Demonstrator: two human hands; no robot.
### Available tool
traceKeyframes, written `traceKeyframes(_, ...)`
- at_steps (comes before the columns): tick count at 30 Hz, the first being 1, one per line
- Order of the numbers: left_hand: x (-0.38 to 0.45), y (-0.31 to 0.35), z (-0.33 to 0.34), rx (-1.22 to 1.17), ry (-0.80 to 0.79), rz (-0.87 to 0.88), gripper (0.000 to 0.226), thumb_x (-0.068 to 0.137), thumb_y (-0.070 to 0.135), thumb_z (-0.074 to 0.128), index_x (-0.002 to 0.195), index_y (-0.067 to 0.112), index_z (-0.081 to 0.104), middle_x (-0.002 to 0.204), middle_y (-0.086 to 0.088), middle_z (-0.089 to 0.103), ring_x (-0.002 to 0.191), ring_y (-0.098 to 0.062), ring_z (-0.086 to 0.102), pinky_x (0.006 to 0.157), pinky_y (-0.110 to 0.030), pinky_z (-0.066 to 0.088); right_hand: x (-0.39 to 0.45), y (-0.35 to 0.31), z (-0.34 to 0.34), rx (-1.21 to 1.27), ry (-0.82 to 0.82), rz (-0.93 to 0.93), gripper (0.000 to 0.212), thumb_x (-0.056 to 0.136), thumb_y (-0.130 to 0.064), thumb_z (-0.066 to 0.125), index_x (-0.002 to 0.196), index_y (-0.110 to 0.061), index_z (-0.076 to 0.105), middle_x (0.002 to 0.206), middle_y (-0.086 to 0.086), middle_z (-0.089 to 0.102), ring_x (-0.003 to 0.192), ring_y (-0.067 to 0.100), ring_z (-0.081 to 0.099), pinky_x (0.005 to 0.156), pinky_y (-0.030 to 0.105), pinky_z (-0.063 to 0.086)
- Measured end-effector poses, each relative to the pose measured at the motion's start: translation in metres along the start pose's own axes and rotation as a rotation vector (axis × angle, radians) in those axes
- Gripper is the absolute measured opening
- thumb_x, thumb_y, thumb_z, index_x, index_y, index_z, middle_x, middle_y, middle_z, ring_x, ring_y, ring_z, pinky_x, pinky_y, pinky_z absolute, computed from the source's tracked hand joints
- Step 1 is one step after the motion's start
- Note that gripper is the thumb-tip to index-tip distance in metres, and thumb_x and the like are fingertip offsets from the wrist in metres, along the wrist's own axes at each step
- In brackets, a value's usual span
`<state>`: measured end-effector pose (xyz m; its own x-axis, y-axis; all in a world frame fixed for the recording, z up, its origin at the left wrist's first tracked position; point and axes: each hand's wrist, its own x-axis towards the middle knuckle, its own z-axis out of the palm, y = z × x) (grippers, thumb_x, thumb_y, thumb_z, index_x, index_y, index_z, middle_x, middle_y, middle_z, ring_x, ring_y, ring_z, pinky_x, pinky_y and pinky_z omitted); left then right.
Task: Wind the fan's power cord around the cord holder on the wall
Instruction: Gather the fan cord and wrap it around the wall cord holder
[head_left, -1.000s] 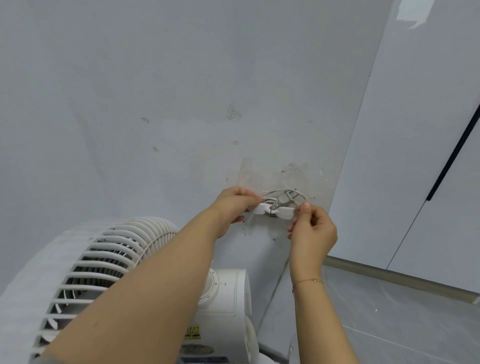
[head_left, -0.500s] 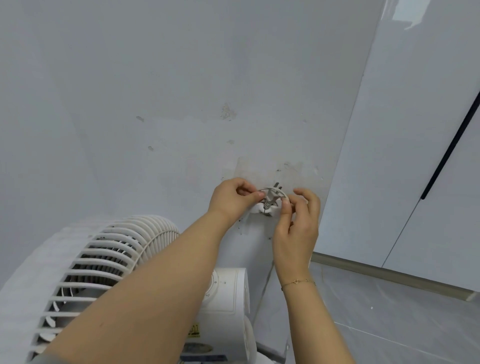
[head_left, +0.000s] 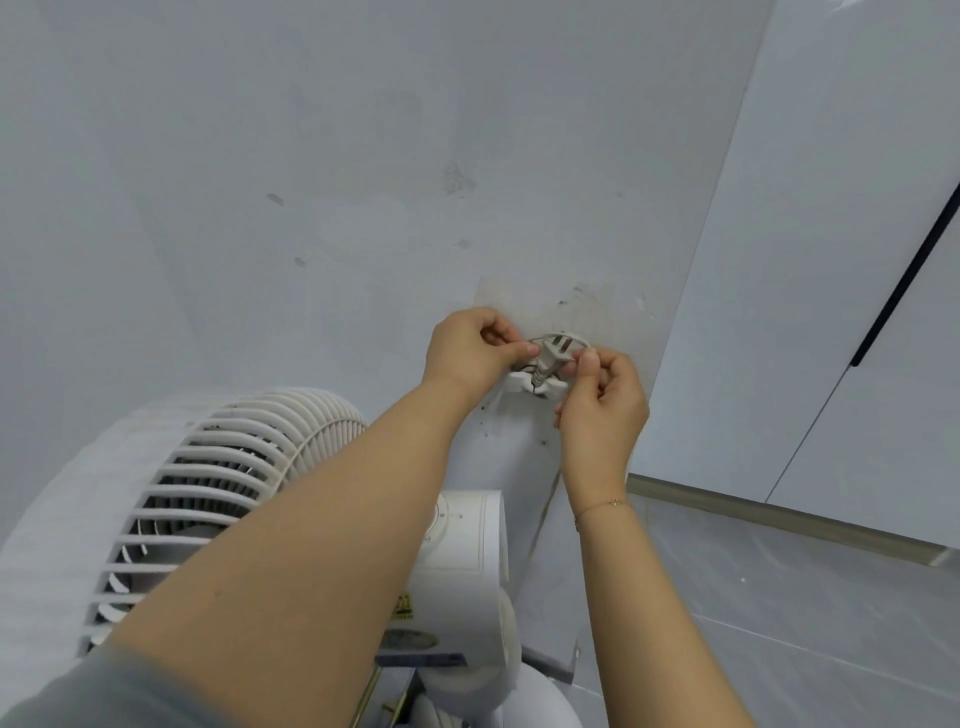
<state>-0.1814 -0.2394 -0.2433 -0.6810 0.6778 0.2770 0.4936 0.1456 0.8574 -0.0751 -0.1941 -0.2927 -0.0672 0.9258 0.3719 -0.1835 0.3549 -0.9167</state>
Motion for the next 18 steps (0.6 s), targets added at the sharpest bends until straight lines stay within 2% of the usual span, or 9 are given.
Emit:
traceKeyframes(3,0.001,0.000,0.001,-0.014,-0.017,-0.006,0.017,0.068,0.018,0.082,0.069,0.015,0.065,0.062,0.002,0.059,0.056,-0.006,0.049,0.051,-0.005,0.039,0.007,-0.001,-0.005,0.042,0.033,0.102,0.020,0.094,-0.015,0.052,0.085,-0.008,0.068,0.074,0.005,0.070,0.049,0.013,0.055,0.048,0.032,0.050)
traceKeyframes(5,0.001,-0.001,0.001,-0.005,-0.020,-0.006,0.016,0.068,0.017,0.083,0.073,0.013,0.068,0.062,0.003,0.058,0.056,-0.005,0.048,0.051,-0.004,0.039,0.008,0.002,-0.007,0.009,0.055,0.088,0.020,0.090,-0.022,0.055,0.084,-0.012,0.071,0.077,0.009,0.069,0.057,0.022,0.060,0.057,0.039,0.055)
traceKeyframes(7,0.001,-0.002,0.000,-0.010,-0.024,-0.017,0.014,0.069,0.016,0.082,0.077,0.011,0.070,0.068,-0.002,0.063,0.061,-0.009,0.053,0.060,-0.010,0.043,0.007,0.006,-0.008,-0.026,0.063,0.080,0.023,0.085,-0.031,0.055,0.084,-0.016,0.072,0.082,0.013,0.068,0.065,0.026,0.063,0.064,0.043,0.057)
traceKeyframes(9,0.000,-0.002,-0.002,-0.003,-0.032,-0.038,0.012,0.073,0.014,0.079,0.081,0.007,0.073,0.075,-0.005,0.066,0.069,-0.012,0.056,0.066,-0.016,0.044,0.006,0.005,-0.012,-0.008,0.060,0.122,0.022,0.089,-0.024,0.055,0.085,-0.011,0.072,0.080,0.014,0.068,0.053,0.015,0.061,0.053,0.034,0.056)
traceKeyframes(11,-0.001,-0.003,-0.004,0.015,-0.036,-0.052,0.014,0.075,0.014,0.077,0.086,0.004,0.075,0.078,-0.005,0.067,0.072,-0.012,0.057,0.066,-0.015,0.043,0.009,0.003,-0.018,0.016,0.053,0.153,0.021,0.092,-0.015,0.054,0.084,-0.005,0.070,0.073,0.008,0.067,0.041,0.009,0.055,0.046,0.030,0.052)
traceKeyframes(14,-0.003,-0.001,-0.003,0.023,-0.043,-0.038,0.014,0.077,0.015,0.076,0.087,0.005,0.075,0.076,-0.002,0.066,0.073,-0.011,0.057,0.067,-0.015,0.044,0.011,0.002,-0.024,0.053,0.020,0.191,0.021,0.093,-0.012,0.054,0.082,-0.003,0.070,0.066,-0.002,0.064,0.040,0.012,0.052,0.046,0.029,0.052)
traceKeyframes(18,-0.006,0.002,0.000,-0.009,-0.086,-0.007,0.010,0.076,0.020,0.077,0.079,0.012,0.072,0.070,0.006,0.066,0.069,-0.006,0.060,0.069,-0.014,0.046,0.011,0.001,-0.028,0.254,0.019,0.372,0.015,0.091,-0.010,0.059,0.081,-0.010,0.070,0.069,0.002,0.066,0.044,0.012,0.048,0.042,0.022,0.047)
